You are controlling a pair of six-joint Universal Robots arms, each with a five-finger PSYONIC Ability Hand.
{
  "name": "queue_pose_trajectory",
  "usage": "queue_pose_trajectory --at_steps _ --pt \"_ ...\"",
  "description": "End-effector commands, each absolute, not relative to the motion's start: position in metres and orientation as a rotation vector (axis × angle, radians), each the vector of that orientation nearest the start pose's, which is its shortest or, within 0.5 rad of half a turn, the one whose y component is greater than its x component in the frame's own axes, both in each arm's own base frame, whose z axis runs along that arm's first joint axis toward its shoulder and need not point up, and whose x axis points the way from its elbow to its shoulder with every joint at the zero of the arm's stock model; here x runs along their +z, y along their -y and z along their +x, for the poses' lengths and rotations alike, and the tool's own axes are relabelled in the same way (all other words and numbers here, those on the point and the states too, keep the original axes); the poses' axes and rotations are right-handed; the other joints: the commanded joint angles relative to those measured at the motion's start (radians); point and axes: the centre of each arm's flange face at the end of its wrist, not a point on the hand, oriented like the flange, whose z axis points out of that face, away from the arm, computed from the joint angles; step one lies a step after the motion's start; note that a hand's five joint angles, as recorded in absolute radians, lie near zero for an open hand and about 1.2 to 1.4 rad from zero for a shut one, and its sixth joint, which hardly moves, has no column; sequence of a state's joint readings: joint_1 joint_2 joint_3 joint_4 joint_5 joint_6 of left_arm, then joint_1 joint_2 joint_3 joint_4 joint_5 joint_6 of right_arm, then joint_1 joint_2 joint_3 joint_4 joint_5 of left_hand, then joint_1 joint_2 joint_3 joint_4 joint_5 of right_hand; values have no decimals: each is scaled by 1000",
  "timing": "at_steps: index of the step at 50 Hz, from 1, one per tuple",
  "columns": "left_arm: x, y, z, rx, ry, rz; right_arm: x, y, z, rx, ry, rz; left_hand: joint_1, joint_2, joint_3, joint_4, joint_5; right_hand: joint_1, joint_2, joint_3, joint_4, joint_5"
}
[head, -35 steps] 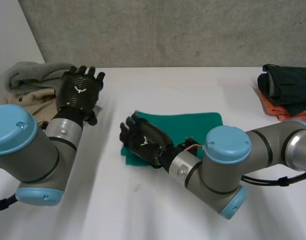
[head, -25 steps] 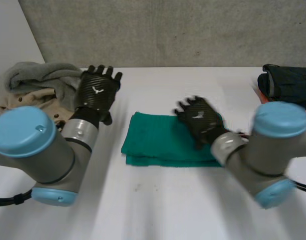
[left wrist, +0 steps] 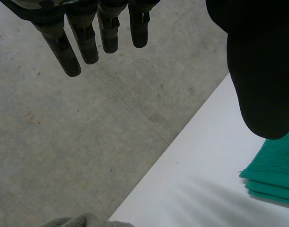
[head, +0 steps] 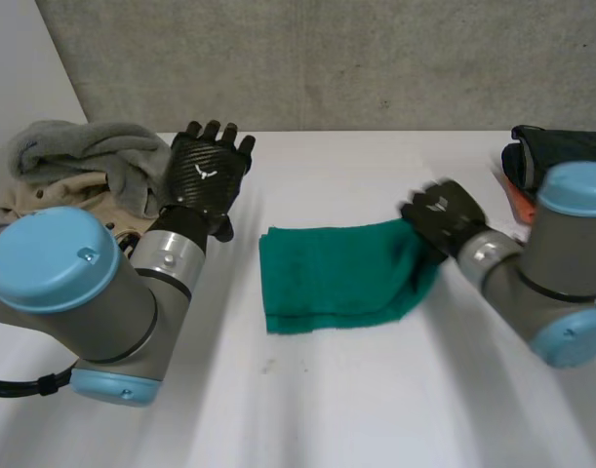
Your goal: Fold the laundry.
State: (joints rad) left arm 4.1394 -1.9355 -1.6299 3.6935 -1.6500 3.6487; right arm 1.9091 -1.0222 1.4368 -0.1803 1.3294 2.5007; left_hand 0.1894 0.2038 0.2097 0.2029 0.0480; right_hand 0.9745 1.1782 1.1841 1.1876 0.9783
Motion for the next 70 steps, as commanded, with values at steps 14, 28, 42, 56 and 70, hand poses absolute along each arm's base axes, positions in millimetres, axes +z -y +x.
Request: queue_pose_trajectory --at_steps 14,28,42,56,70 --pt "228 266 -300 -2395 -1920 812 170 247 371 -1813 -1783 -1230 -8 -23 -29 -22 -41 -800 -1004 -1010 -1013 -978" --pt "156 250 -356 -2109 -2485 928 184 307 321 -1510 -2060 -684 45 30 24 31 11 -800 -1004 -1010 -1013 -978" --pt "129 249 -343 -1808 -2295 1094 127 310 339 -1403 -2178 -1019 30 16 10 16 -3 -800 -1004 -1010 -1013 -978" --pt "228 240 -342 -2208 -2143 1052 190 278 332 -1770 -2010 -1012 -5 -20 -26 -19 -38 -800 -1004 -1010 -1013 -978" --pt "281 212 -324 -2507 -2141 1616 119 221 338 -1736 -1926 -1267 18 4 -2 5 -15 -800 -1004 -1010 -1013 -978"
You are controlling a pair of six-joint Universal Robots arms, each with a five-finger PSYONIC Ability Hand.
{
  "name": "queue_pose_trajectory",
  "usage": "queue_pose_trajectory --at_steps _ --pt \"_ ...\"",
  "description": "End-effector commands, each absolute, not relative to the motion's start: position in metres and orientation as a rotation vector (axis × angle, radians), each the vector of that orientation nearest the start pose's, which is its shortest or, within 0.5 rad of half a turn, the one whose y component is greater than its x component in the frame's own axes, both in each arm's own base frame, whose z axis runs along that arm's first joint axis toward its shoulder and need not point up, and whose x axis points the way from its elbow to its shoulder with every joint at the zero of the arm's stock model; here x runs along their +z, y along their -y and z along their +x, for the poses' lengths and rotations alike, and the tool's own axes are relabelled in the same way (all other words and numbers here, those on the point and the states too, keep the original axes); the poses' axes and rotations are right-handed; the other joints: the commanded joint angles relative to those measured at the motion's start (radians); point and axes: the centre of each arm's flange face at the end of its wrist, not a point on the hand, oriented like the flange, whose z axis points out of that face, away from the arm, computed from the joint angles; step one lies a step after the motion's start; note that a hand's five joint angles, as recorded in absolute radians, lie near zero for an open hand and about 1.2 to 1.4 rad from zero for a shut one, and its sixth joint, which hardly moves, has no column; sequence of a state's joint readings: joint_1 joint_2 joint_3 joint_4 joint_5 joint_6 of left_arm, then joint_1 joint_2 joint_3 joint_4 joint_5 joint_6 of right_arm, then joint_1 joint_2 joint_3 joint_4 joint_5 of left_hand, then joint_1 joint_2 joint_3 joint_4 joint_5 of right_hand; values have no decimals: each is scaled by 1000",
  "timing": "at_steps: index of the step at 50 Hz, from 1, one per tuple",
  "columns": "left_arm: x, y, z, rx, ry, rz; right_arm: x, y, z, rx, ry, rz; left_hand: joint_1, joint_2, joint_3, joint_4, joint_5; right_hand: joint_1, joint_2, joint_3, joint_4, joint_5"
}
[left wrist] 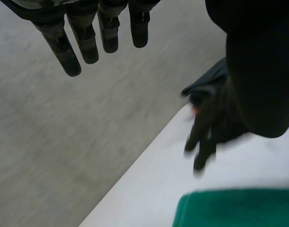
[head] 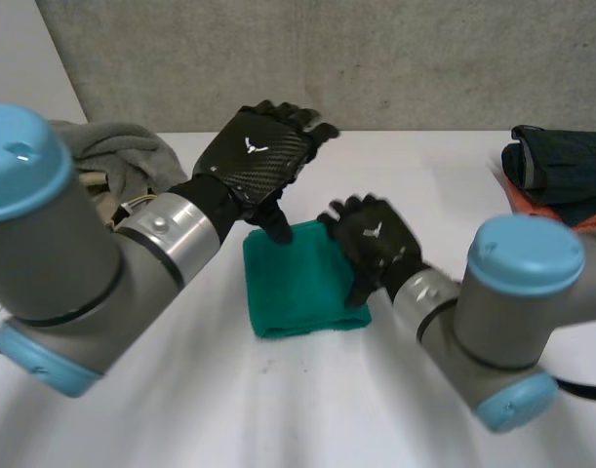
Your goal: Fold the laundry.
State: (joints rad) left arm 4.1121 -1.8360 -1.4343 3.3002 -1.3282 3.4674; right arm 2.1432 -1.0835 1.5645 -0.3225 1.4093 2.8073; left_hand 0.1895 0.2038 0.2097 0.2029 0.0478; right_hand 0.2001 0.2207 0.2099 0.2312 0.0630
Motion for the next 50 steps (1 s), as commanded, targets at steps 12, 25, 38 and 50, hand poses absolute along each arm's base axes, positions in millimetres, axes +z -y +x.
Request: queue_pose_trajectory --at_steps 12,25,38,50 --pt "283 215 -322 -2518 -2215 1574 100 251 361 -1777 -1891 -1295 18 4 -2 5 -15 166 146 156 135 129" --pt "284 216 -320 -2521 -2214 1563 106 265 374 -1820 -1825 -1272 18 4 -2 5 -15 587 566 577 555 549" --pt "284 215 -320 -2519 -2214 1567 100 275 384 -1824 -1788 -1277 18 4 -2 5 -15 779 759 769 748 742" --pt "288 222 -316 -2530 -2202 1530 149 326 379 -2054 -1683 -1175 18 4 -2 5 -15 1196 1176 1186 1165 1159"
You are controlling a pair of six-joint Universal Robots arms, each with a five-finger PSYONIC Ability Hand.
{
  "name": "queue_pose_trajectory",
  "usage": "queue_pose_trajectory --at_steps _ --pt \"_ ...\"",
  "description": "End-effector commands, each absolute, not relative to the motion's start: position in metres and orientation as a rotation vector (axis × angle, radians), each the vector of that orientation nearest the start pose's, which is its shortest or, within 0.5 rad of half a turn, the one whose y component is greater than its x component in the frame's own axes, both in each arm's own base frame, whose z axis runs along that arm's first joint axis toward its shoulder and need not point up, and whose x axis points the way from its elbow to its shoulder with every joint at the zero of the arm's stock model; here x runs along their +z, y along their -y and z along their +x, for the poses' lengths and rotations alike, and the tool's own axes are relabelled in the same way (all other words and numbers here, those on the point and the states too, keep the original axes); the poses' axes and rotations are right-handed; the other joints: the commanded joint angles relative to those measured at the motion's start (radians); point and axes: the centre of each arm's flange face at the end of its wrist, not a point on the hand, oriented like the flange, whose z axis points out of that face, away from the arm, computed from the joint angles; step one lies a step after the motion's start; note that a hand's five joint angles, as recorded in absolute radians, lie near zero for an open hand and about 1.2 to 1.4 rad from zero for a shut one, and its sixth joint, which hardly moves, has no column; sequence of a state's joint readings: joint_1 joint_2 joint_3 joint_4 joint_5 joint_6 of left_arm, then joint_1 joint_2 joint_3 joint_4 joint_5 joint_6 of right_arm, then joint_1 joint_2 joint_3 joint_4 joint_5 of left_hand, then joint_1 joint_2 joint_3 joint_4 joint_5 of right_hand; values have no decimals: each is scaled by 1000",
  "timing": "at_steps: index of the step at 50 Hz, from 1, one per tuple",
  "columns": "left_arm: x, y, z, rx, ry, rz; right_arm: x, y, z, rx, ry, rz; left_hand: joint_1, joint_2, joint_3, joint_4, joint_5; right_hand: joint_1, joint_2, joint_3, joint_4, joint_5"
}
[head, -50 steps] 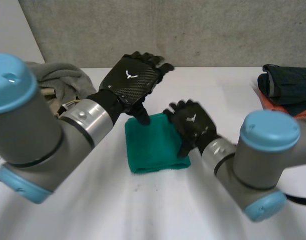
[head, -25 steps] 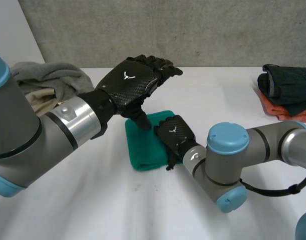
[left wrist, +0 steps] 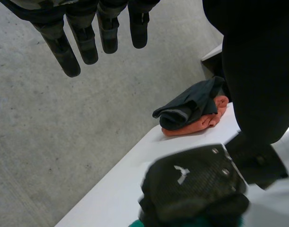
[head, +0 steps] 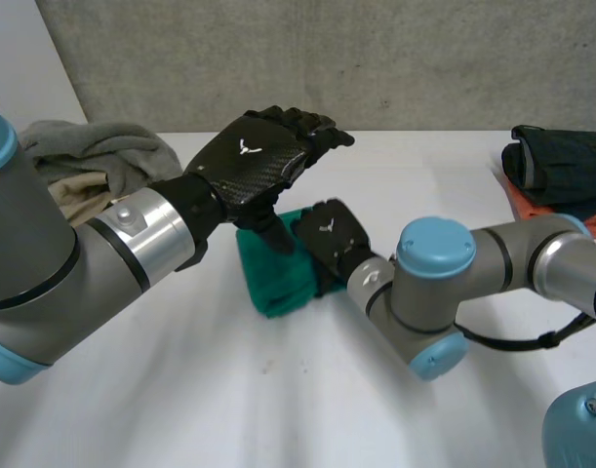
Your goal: Fold the laundry.
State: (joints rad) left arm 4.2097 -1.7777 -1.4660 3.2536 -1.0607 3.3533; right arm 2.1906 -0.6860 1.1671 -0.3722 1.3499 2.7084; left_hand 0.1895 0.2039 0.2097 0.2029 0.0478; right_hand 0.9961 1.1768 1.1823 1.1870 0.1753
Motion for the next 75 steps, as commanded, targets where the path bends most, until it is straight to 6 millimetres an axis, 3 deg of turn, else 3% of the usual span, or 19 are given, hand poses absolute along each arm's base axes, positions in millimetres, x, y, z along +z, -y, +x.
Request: queue_pose_trajectory --at_steps 1,3,4,5,6,7,12,15,22,30,34,47,61,75 --pt "290 223 -315 1791 1546 -1075 155 334 374 -2079 -1683 -1160 18 4 -2 5 -15 400 219 214 209 1046" --pt "292 224 -313 1804 1545 -1070 164 348 366 -2115 -1669 -1146 18 4 -2 5 -15 400 219 214 209 1046" --pt "294 225 -311 1813 1545 -1065 170 357 359 -2129 -1675 -1139 18 4 -2 5 -15 204 23 17 13 850" --pt "295 226 -311 1816 1544 -1064 168 357 358 -2111 -1685 -1145 18 4 -2 5 -15 -223 -403 -409 -414 424" --pt "295 226 -310 1819 1545 -1062 167 356 358 -2097 -1688 -1152 18 4 -2 5 -15 -439 -620 -625 -630 207" --pt "295 227 -309 1819 1548 -1061 164 355 357 -2075 -1701 -1161 18 4 -2 5 -15 -488 -669 -674 -679 158" --pt "294 229 -307 1820 1560 -1056 137 345 355 -1950 -1776 -1212 15 1 -5 2 -18 -471 -651 -657 -662 176" --pt "294 230 -307 1820 1561 -1054 134 345 355 -1954 -1770 -1222 15 1 -5 2 -18 -512 -692 -698 -702 135" --pt "292 230 -307 1813 1566 -1055 128 342 357 -1931 -1693 -1333 12 -2 -8 -1 -21 -609 -789 -795 -800 38" --pt "291 230 -307 1810 1569 -1055 122 351 339 -1948 -1663 -1481 9 -5 -11 -4 -23 -650 -830 -836 -841 -3" --pt "289 231 -307 1805 1576 -1054 119 350 339 -1956 -1629 -1541 9 -5 -11 -4 -23 -691 -872 -877 -882 -45" --pt "287 232 -307 1801 1580 -1055 128 365 318 -1969 -1683 -1529 9 -5 -11 -4 -23 -691 -872 -877 -882 -45" --pt "283 234 -307 1790 1590 -1055 104 368 331 -1930 -1638 -1543 12 -2 -8 -1 -21 -632 -813 -818 -823 14" --pt "284 238 -304 1802 1601 -1046 101 373 358 -1985 -1552 -1546 12 -2 -8 -1 -21 -456 -637 -642 -647 190"
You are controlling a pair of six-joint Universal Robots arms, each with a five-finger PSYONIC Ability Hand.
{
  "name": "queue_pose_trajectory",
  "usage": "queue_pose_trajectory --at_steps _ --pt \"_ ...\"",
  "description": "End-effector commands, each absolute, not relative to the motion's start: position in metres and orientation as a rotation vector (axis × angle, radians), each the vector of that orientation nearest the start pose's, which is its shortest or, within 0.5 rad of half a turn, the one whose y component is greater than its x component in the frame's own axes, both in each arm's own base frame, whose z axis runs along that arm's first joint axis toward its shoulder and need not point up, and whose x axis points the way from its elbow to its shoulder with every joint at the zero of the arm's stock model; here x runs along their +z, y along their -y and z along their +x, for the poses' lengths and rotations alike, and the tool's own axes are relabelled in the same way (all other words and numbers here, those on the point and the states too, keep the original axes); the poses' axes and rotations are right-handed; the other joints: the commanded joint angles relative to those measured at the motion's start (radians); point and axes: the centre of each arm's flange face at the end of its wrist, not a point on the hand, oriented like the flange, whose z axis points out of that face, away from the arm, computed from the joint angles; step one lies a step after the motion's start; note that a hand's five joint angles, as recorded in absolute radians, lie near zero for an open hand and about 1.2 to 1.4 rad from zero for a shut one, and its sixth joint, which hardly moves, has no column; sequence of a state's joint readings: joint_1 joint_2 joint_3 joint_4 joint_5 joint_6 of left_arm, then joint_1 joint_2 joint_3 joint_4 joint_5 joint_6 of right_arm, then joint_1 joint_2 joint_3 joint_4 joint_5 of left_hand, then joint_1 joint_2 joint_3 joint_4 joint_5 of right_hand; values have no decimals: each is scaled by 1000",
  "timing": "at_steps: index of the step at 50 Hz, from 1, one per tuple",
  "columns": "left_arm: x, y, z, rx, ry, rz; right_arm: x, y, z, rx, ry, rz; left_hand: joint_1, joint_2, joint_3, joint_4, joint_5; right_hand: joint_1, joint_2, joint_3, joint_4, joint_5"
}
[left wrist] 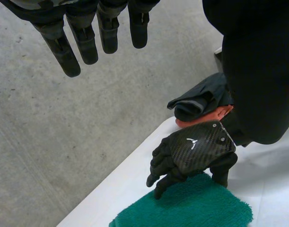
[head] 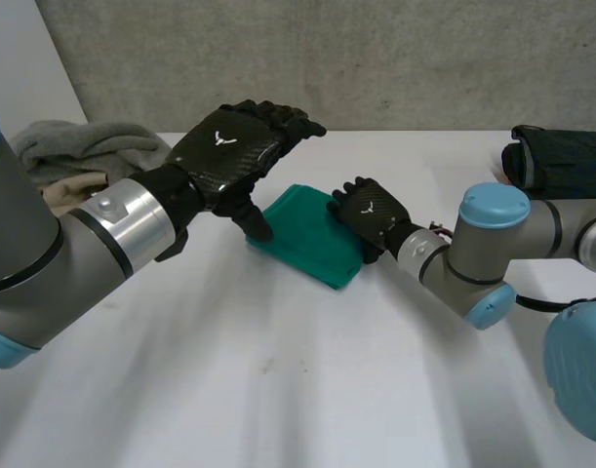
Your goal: Fold the laundry.
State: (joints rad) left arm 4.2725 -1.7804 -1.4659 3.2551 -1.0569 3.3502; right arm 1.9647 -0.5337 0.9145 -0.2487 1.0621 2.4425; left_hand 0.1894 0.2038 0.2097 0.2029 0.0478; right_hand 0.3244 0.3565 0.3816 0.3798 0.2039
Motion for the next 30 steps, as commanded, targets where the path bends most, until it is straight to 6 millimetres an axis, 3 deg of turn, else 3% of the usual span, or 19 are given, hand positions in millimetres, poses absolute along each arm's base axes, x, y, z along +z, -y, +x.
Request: queue_pose_trajectory --at_steps 1,7,13,16,17,19,26,30 --pt "284 238 -304 1802 1601 -1046 102 373 359 -1990 -1549 -1544 12 -2 -8 -1 -21 219 186 161 163 165" --pt "284 238 -304 1804 1599 -1047 110 374 368 -1988 -1531 -1470 12 -2 -8 -1 -21 219 186 161 163 165" --pt "284 239 -303 1805 1600 -1046 101 374 373 -1961 -1536 -1454 12 -2 -8 -1 -21 368 336 311 313 314" --pt "284 239 -303 1805 1602 -1044 99 376 374 -1960 -1530 -1455 12 -2 -8 -1 -21 798 766 741 743 744" --pt "284 239 -303 1806 1601 -1045 101 377 375 -1966 -1528 -1447 12 -2 -8 -1 -21 1069 1037 1012 1014 1015" --pt "284 240 -302 1808 1604 -1043 105 379 375 -1982 -1525 -1436 12 -2 -8 -1 -21 1072 1040 1015 1017 1018" --pt "286 244 -299 1820 1610 -1034 150 397 369 -2107 -1521 -1288 12 -2 -8 -1 -21 1072 1040 1015 1017 1018" --pt "287 244 -299 1825 1607 -1033 184 421 347 -2254 -1486 -1209 12 -2 -8 -1 -21 1072 1040 1015 1017 1018"
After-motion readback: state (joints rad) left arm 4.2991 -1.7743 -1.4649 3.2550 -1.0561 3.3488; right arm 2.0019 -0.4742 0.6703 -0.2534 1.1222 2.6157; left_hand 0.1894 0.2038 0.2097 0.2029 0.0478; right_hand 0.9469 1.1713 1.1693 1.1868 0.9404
